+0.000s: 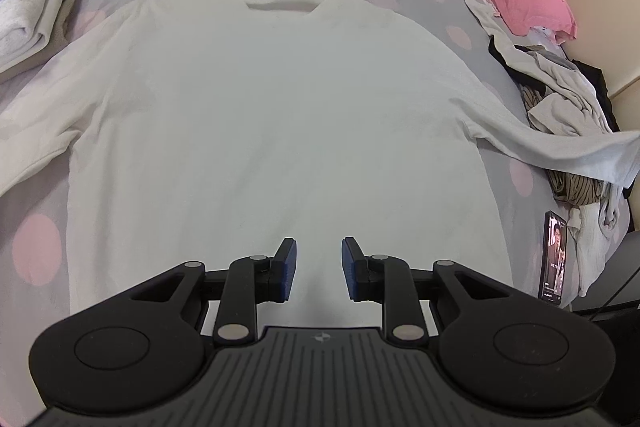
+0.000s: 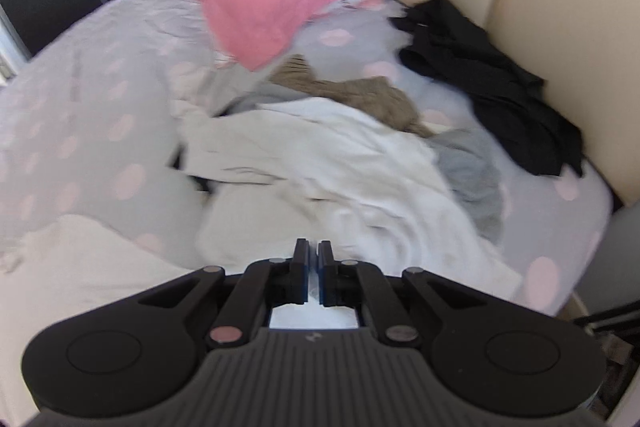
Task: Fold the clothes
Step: 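Lift the sleeve with the right gripper and lay it across the shirt body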
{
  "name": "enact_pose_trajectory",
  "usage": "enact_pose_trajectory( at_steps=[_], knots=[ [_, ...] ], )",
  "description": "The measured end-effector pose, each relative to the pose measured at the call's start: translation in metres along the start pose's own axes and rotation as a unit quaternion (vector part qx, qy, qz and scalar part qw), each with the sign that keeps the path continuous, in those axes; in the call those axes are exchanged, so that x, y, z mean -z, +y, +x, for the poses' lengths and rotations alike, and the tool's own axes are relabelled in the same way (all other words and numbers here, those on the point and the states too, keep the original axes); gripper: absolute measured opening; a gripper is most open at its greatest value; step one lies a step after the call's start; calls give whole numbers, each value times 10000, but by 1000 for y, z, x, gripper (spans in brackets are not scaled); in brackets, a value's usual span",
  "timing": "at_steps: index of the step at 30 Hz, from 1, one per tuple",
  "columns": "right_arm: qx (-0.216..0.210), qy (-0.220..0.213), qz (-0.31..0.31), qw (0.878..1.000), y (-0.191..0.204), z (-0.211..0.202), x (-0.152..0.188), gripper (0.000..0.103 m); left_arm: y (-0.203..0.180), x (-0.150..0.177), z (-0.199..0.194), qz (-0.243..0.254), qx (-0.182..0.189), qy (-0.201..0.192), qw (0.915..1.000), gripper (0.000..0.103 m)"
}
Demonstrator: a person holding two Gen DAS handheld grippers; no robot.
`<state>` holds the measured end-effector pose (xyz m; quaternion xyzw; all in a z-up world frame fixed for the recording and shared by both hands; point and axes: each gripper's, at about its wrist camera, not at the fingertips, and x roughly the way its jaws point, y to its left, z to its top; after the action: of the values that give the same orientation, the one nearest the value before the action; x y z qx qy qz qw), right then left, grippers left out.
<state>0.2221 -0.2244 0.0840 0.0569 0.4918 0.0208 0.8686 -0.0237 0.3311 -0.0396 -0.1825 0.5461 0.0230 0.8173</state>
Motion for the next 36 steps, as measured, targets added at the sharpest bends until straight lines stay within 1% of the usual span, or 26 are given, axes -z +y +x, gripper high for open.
enact_pose_trajectory(
  at_steps=[4,6,8,11,14,17,21,25,27,28,30,31,33,34,35,36],
  knots=[
    [-748,-13,-487,9960,71,-18,7,5,-10,-9,-1,136,59,-88,9999,22],
    [-1189,56,-716,9903,112,-23,15,5,-15,-12,-4,247,48,-157,9996,22],
    [-1502,154,-999,9835,156,-25,27,5,-20,-15,-9,340,27,-233,9991,22],
    [-1915,365,-1406,9707,219,-25,50,5,-20,-18,-14,427,9,-318,9986,22],
    [-2296,646,-1691,9563,273,-20,75,5,-16,-19,-18,488,-26,-374,9981,22],
    [-2583,929,-1926,9421,319,-10,100,5,-8,-20,-21,524,-102,-406,9977,22],
    [-2908,1342,-2145,9227,372,12,132,5,9,-19,-23,441,-145,-430,9980,22],
    [-2957,1683,-2396,9093,420,41,165,5,22,-17,-20,402,-64,-414,9983,22],
    [-2947,1803,-2490,9048,437,56,180,5,29,-16,-18,380,-23,-403,9985,22],
    [-2899,1827,-2551,9041,444,63,187,6,30,-16,-15,355,0,-390,9986,25],
    [-2770,1867,-2645,9047,454,78,199,10,34,-17,-9,306,46,-362,9989,28],
    [-2743,1916,-2629,9049,456,85,202,11,35,-17,-6,282,69,-348,9990,30],
    [-2697,1983,-2569,9066,455,94,204,13,39,-18,0,233,114,-320,9992,33],
    [-2665,1987,-2552,9079,453,97,203,15,40,-19,3,208,138,-309,9992,38],
    [-2627,1941,-2560,9098,449,97,200,20,41,-20,7,185,162,-311,9992,40],
    [-2588,1869,-2580,9119,444,97,196,22,41,-23,11,161,158,-320,9992,42]
  ],
)
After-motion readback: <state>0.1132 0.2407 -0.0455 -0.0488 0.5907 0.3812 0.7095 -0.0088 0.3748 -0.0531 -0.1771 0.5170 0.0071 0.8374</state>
